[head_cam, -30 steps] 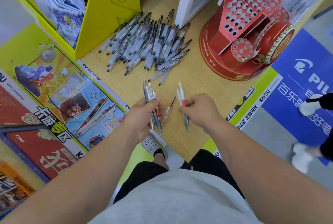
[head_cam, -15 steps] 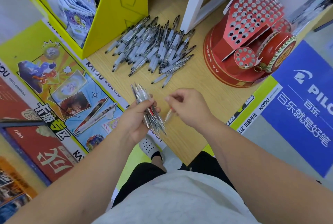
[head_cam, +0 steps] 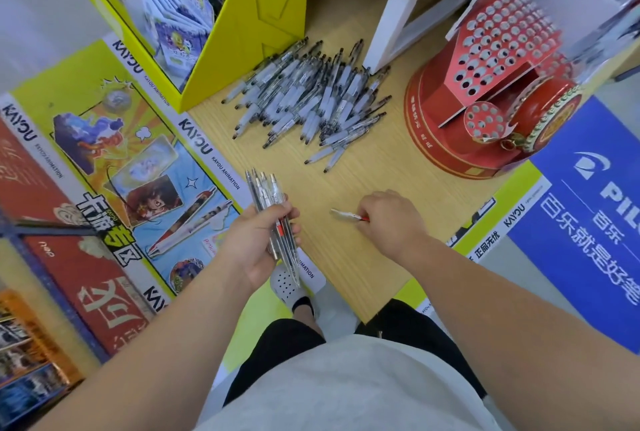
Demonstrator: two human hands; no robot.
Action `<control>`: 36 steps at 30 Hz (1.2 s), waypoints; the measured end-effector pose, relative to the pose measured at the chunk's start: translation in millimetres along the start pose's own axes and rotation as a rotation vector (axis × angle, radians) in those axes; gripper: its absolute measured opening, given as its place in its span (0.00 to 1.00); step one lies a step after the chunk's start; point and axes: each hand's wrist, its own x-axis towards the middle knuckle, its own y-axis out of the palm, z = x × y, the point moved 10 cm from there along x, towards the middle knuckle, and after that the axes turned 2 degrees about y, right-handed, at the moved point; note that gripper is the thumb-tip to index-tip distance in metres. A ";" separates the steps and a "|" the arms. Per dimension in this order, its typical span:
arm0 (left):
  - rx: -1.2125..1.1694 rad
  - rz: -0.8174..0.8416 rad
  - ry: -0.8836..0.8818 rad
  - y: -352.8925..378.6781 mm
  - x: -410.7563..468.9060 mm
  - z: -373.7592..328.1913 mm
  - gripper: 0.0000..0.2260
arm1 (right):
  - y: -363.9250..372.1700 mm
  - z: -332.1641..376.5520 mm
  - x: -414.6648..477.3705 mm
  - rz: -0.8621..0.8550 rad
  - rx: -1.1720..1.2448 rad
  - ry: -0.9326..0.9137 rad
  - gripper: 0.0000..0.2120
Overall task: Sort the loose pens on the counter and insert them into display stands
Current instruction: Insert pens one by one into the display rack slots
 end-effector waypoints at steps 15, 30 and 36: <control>0.123 0.117 0.072 138.9 -44.7 19.4 0.05 | -99.1 -100.4 -84.4 -0.164 1.235 0.211 0.03; 0.181 0.120 0.116 403.3 -91.9 115.7 0.10 | -198.3 -389.7 -174.7 -0.460 1.437 0.114 0.10; 0.218 0.149 0.100 481.3 -90.9 112.2 0.05 | -243.4 -459.9 -197.5 -0.591 1.386 0.108 0.13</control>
